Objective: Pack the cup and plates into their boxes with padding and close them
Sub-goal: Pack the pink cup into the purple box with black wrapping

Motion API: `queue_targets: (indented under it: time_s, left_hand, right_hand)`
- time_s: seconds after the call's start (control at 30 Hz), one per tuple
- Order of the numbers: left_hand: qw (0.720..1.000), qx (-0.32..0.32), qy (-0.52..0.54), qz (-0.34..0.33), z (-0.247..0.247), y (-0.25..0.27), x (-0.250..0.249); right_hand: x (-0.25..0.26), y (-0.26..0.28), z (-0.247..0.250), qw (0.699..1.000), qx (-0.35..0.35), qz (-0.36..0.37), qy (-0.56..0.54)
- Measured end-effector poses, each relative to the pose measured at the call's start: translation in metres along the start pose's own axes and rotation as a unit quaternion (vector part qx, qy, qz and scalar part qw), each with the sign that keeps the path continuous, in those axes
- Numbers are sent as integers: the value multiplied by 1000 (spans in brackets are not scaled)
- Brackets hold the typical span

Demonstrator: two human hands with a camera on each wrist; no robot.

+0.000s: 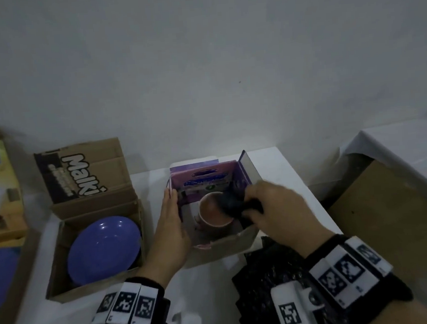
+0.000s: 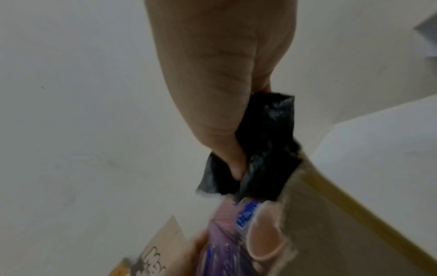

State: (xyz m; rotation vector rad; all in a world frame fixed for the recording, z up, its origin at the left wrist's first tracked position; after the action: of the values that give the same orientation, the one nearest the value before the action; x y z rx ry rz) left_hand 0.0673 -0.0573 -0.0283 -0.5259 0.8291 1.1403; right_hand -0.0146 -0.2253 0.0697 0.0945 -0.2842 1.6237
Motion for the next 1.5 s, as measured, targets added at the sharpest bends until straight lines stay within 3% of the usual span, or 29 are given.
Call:
queue_targets:
  time_s: [0.1, 0.23, 0.3, 0.4, 0.63, 0.77, 0.83, 0.97, 1.03, 1.13, 1.2, 1.3, 1.5]
  left_hand:
    - [995, -67, -62, 29, 15, -8, -9]
    - [988, -73, -88, 100, 15, -27, -14]
    - [990, -77, -82, 90, 9, -28, -12]
    - [990, -80, -87, 79, 7, -25, -8]
    - [989, -70, -94, 85, 7, -27, -6]
    - [988, -76, -97, 91, 7, -28, -5]
    - [987, -77, -102, 93, 7, -27, -5]
    - [984, -70, -136, 90, 9, -24, -10]
    - [977, -60, -195, 61, 7, -23, -16]
    - [961, -48, -274, -9, 0, -23, -28]
    - [953, -22, -299, -33, -7, -24, -30]
    - [964, -19, -262, -39, -6, -23, -32]
    - [978, -23, -204, -39, 5, -14, -43]
  right_hand:
    - [5, -6, 37, 987, -139, -30, 79]
    - [15, -25, 20, 985, -169, 34, 3]
    - [5, -29, -12, 994, -99, 37, 6]
    - [-19, -19, -61, 994, 69, 36, 72]
    - [11, -15, -56, 970, 183, 157, 25]
    - [13, -19, -54, 955, 238, 168, 63]
    - [12, -23, -60, 937, 283, 170, 112]
    - [13, -16, -91, 876, 453, 141, 89]
    - [10, -23, -89, 874, 464, 122, 73]
    - [6, -37, -80, 898, 427, 88, 67]
    - [7, -30, -91, 881, 468, 49, 41]
    - [8, -20, -115, 874, 485, -26, -33]
    - [17, -22, -107, 883, 464, -29, -64]
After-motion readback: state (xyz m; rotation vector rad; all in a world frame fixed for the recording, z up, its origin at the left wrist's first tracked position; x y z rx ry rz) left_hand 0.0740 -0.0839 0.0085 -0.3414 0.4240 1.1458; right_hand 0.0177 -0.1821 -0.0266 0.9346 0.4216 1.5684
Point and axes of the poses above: each hand's wrist, its own y-axis away from the middle knuckle, its own z-axis out of the back of the hand, x = y × z, the point moved 8 cm from there along -y, towards the middle knuckle, and after that the axes turned 11 degrees about z, right-handed, at the moved point
